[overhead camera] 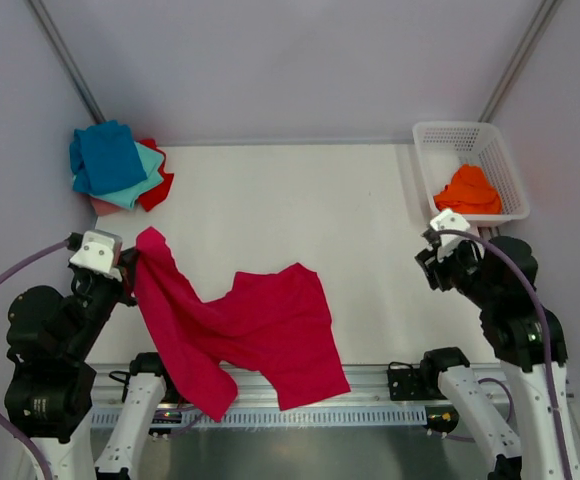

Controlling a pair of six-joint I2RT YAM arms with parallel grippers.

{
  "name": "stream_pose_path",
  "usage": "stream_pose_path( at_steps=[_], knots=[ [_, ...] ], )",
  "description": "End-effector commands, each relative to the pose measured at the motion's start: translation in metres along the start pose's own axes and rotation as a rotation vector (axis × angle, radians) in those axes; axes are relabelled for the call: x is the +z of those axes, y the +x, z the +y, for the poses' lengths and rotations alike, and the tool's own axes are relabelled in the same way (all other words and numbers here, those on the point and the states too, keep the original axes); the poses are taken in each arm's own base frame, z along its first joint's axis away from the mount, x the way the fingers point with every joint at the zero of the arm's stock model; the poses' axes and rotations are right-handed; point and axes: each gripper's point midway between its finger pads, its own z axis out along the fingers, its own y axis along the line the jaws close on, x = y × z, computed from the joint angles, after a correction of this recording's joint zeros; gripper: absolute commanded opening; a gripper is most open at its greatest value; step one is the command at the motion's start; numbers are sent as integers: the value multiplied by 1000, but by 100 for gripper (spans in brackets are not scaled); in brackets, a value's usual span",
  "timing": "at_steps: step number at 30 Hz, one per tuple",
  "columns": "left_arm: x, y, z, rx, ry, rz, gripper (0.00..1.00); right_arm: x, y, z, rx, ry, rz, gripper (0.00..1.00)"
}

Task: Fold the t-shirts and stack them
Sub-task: Fold the tshirt

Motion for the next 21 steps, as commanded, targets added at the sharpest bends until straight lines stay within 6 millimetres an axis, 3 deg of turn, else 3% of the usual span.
stream_pose_path(
  at_steps=[1,5,8,9,11,12,15,16,18,19,21],
  knots=[
    [10,-16,-2,11,31,-41,0,33,5,26,-23,-173,-33,52],
    [16,-13,1,-1,28,-19,0,54,6,52,-61,-394,-24,60],
    [23,-11,0,-12,38,-7,0,84,13,60,-38,-523,35,61],
    [24,-11,0,-18,40,-5,0,101,24,64,-16,-574,83,61],
    [29,-8,1,-22,39,9,0,114,26,71,-40,-666,72,61],
    [30,-7,1,-24,38,12,0,128,38,77,-22,-720,114,61],
    [33,-5,3,-25,31,23,0,150,42,83,-64,-797,134,61],
    [33,-6,3,-25,31,24,0,164,56,89,-50,-837,191,61],
    [35,-6,5,-29,24,31,0,179,56,93,-78,-873,207,61],
    [36,-7,5,-30,24,29,0,188,70,101,-51,-928,263,61],
    [37,-7,5,-34,24,30,0,200,65,105,-60,-961,260,61]
  ],
)
